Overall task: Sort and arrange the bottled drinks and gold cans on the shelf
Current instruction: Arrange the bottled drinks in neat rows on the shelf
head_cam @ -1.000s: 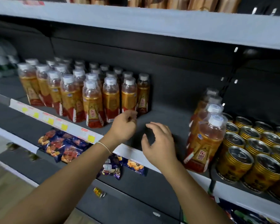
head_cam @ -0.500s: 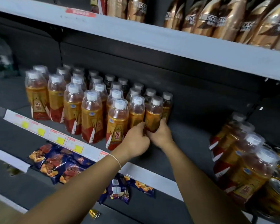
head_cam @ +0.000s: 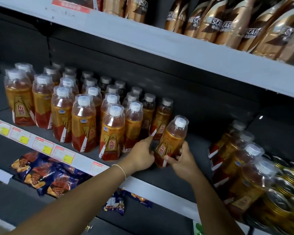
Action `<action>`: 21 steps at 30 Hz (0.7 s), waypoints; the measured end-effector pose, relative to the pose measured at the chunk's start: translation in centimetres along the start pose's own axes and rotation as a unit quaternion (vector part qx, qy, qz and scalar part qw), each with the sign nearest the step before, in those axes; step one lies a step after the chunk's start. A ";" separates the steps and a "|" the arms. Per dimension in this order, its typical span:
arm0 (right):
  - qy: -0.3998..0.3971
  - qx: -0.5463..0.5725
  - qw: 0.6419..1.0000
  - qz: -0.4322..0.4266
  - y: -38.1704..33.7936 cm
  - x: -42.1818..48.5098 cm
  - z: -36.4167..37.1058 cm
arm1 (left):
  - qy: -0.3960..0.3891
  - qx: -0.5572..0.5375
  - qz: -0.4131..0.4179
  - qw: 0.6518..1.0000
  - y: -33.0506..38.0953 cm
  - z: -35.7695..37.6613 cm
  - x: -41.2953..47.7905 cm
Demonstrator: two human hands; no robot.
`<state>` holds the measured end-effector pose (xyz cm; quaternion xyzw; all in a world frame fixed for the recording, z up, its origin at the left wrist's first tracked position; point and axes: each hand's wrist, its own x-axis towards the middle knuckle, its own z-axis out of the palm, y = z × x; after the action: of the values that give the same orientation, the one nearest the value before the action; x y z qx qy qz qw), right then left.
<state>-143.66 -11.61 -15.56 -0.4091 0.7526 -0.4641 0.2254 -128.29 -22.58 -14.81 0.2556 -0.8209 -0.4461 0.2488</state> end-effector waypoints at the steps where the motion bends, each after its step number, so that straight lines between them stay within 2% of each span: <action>1: -0.014 0.004 1.000 -0.002 0.4 -0.4 -0.9 | -0.016 0.013 0.003 1.000 0.4 0.6 0.3; 4: -0.026 0.039 0.999 -0.007 1.8 -1.2 -2.7 | -0.035 0.059 0.022 0.997 1.3 2.8 0.9; 9: 0.108 0.073 0.991 -0.008 2.9 -2.1 -2.7 | 0.021 0.095 0.044 0.994 2.2 6.0 1.6; 11: 0.133 0.070 0.989 -0.003 3.0 -2.3 -2.8 | 0.038 0.122 0.067 0.990 2.6 7.2 1.9; 15: 0.208 -0.003 0.978 0.026 2.2 -1.3 -3.8 | 0.060 0.148 0.098 0.982 3.3 9.3 2.9; 21: 0.276 0.000 0.959 0.065 1.7 1.6 -3.8 | 0.038 0.159 0.121 0.979 3.3 9.3 5.4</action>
<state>-147.95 -10.59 -15.21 -0.2157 0.8104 -0.5434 0.0390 -138.85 -18.86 -15.47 0.2069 -0.8962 -0.2665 0.2882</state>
